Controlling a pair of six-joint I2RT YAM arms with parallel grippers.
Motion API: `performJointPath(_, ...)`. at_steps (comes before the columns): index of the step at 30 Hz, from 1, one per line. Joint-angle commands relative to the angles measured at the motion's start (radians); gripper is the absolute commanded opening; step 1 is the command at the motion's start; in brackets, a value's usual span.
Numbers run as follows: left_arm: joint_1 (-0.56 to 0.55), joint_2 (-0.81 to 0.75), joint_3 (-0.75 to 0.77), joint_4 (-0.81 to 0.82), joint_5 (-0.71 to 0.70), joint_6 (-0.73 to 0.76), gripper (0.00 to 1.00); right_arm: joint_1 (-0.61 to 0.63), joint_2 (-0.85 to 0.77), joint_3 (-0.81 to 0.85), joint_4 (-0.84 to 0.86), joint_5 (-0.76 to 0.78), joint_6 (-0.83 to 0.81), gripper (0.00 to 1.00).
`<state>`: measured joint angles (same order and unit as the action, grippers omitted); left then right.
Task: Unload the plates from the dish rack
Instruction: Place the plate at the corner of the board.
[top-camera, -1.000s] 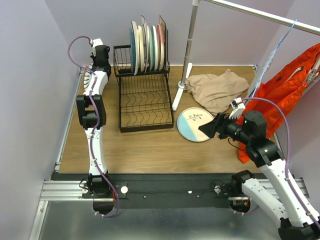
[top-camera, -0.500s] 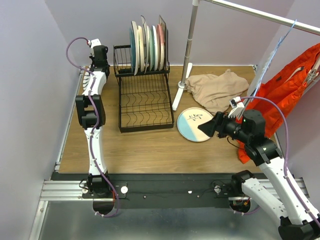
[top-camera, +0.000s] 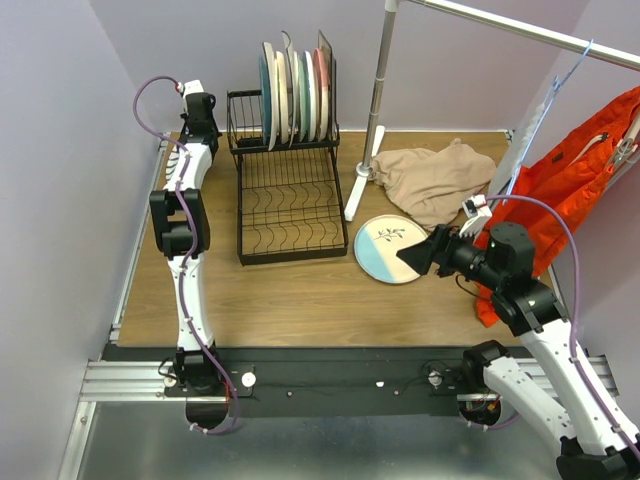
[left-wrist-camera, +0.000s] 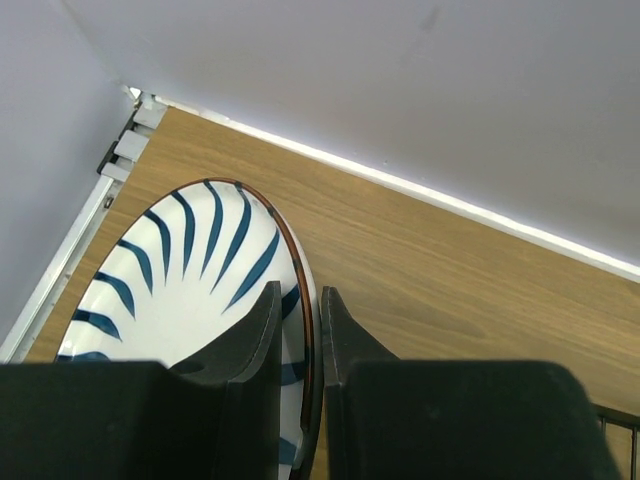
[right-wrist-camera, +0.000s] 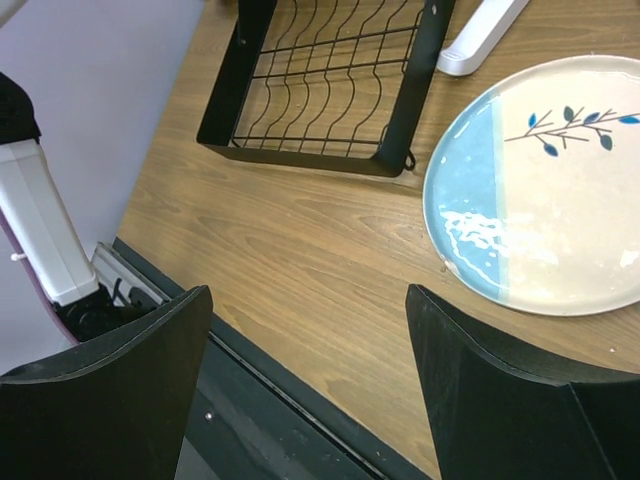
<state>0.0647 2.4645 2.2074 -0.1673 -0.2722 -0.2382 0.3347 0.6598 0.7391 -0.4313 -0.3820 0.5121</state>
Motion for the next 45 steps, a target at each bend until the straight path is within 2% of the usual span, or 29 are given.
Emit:
performJointPath(1,0.02,-0.021,-0.077,-0.06,0.096,-0.124,0.06,0.003,-0.02,-0.015,0.026,-0.027,0.019,0.87)
performJointPath(9,0.02,-0.026,-0.1,-0.075,0.113,-0.153,0.09,0.001,-0.051,-0.009,0.023,-0.031,0.034,0.87)
performJointPath(16,0.021,-0.013,-0.087,-0.095,0.131,-0.164,0.2,0.003,-0.054,-0.012,0.02,-0.031,0.039,0.87)
performJointPath(23,0.018,-0.006,-0.069,-0.118,0.114,-0.154,0.22,0.003,-0.049,-0.009,0.02,-0.028,0.037,0.87)
performJointPath(30,0.02,-0.016,-0.071,-0.126,0.103,-0.138,0.27,0.003,-0.054,-0.01,0.019,-0.031,0.042,0.87)
performJointPath(36,0.021,-0.01,-0.071,-0.127,0.107,-0.138,0.25,0.003,-0.058,-0.009,0.019,-0.029,0.039,0.87)
performJointPath(45,0.023,-0.006,-0.072,-0.144,0.105,-0.144,0.28,0.003,-0.06,-0.014,0.017,-0.029,0.037,0.87)
